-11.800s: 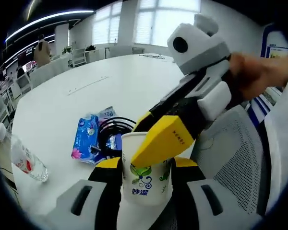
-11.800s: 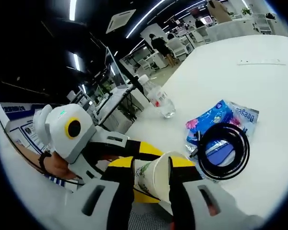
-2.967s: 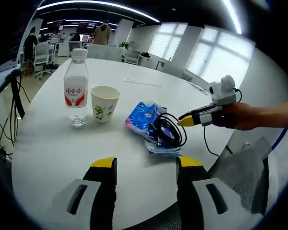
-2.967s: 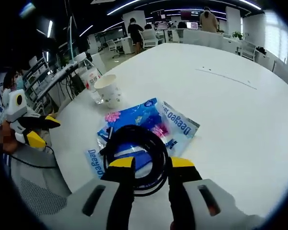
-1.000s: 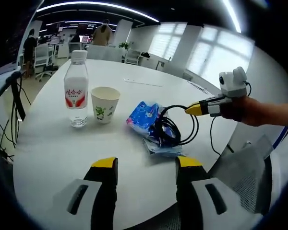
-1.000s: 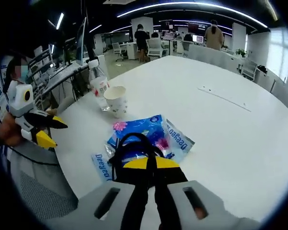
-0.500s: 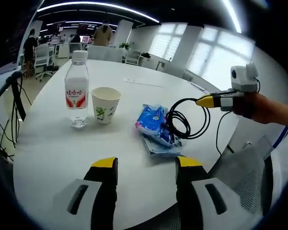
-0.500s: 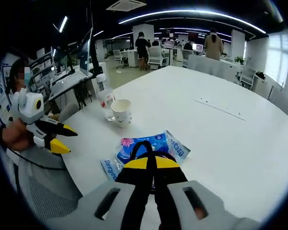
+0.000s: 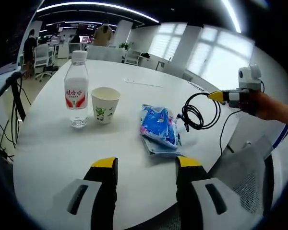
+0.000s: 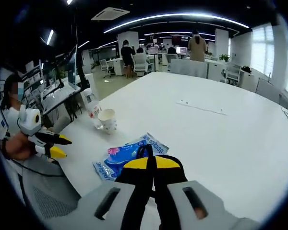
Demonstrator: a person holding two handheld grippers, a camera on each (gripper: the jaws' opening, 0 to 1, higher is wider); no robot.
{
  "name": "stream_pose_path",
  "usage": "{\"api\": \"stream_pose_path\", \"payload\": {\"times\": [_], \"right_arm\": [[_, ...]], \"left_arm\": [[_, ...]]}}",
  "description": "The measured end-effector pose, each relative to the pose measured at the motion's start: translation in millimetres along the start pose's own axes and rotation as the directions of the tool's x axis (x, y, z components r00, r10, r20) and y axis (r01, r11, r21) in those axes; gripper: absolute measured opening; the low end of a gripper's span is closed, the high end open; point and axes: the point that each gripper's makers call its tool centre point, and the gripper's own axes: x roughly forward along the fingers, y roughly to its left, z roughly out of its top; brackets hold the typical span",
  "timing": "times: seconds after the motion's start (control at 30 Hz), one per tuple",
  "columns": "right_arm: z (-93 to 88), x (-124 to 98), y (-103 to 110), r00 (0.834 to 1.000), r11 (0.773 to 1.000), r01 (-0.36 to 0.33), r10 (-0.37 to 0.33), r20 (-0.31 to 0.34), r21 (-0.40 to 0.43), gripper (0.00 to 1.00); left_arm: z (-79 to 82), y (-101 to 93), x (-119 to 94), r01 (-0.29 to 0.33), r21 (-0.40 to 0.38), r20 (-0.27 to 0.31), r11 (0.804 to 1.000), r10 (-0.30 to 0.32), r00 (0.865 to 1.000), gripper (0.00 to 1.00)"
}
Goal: Arrange the tabletop items into an orderly group along one side of the table until the central work area is clear of visible clutter.
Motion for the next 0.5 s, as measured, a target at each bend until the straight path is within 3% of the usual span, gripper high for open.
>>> {"api": "stream_pose_path", "payload": {"times": [0.5], "right_arm": [[-34.5, -10, -24, 0.997, 0.995, 0.049, -0.044, -0.059, 0.082, 0.00]], "left_arm": [[-0.5, 0.8, -1, -0.005, -0.003, -0.002, 1.000, 0.005, 1.000, 0.47]]}}
